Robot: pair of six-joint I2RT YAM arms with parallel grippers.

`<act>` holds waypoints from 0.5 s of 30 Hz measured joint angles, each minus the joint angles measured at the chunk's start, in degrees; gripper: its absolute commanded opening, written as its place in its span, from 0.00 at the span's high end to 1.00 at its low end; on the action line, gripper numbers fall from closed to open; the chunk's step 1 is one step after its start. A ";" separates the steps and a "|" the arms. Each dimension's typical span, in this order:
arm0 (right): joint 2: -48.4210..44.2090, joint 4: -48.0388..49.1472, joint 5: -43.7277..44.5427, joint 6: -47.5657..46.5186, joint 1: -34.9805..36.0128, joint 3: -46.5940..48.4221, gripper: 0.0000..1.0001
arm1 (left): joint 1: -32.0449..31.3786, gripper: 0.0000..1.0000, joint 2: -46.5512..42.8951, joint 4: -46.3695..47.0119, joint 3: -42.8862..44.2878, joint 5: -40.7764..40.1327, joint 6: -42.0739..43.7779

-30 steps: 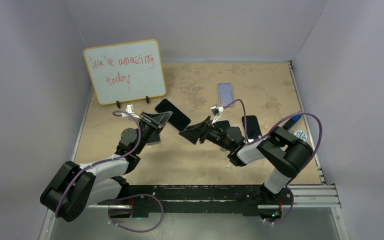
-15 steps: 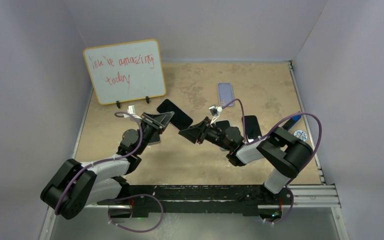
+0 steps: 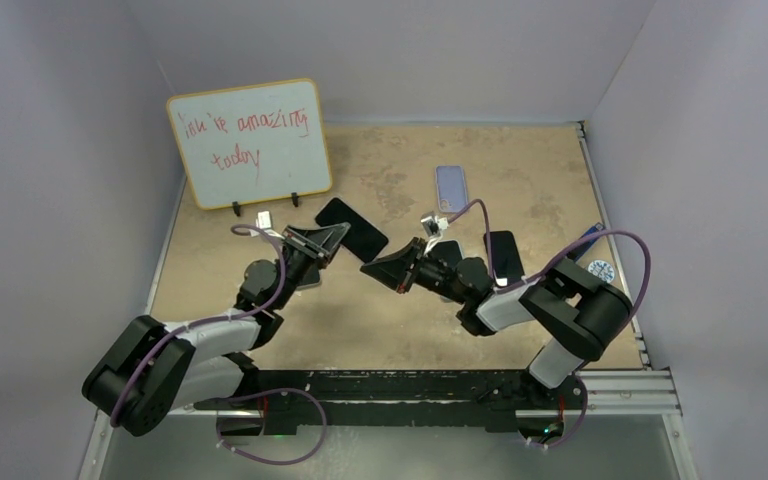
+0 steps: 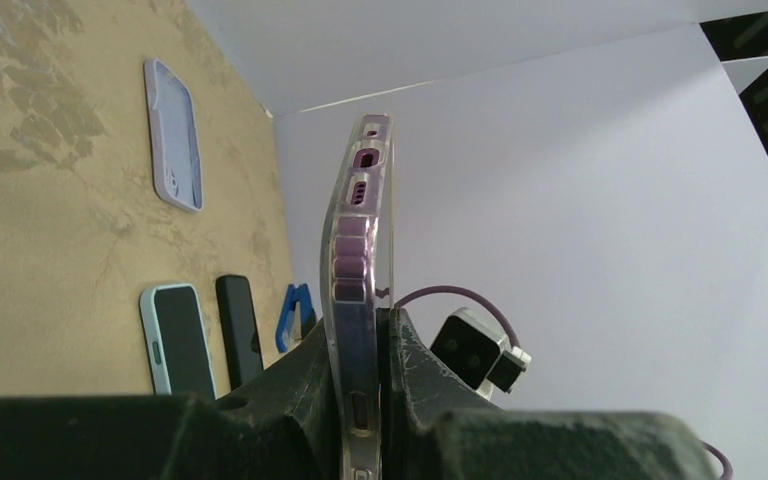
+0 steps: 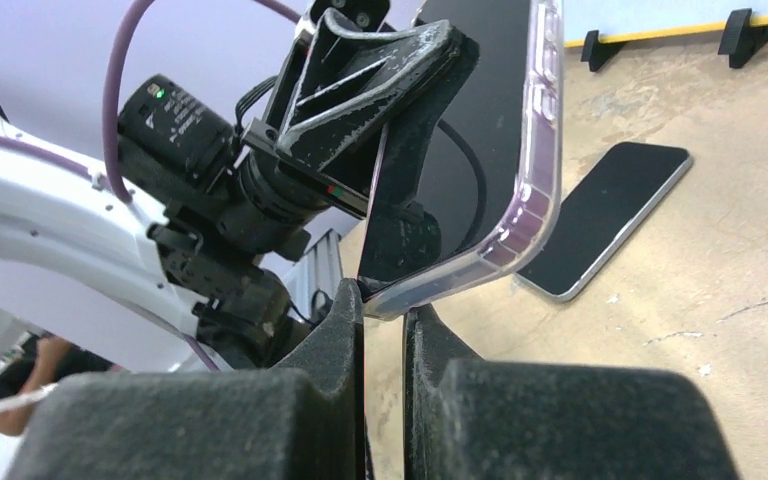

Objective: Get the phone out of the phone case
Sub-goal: Remove the phone case from the phone.

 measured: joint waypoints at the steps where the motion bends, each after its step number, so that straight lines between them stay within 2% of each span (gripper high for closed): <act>1: -0.28 0.07 -0.63 -1.07 0.00 -0.31 1.00 | 0.00 1.00 0.00 -0.17 0.00 0.50 -0.13; 8: -1.44 -0.70 -5.81 -10.49 -0.59 -2.36 1.00 | 0.83 1.00 0.20 -1.97 0.24 6.64 -0.48; 15: -2.93 -2.08 -9.49 -16.00 -3.30 -3.58 1.00 | 2.47 1.00 1.86 -3.98 2.89 14.32 0.70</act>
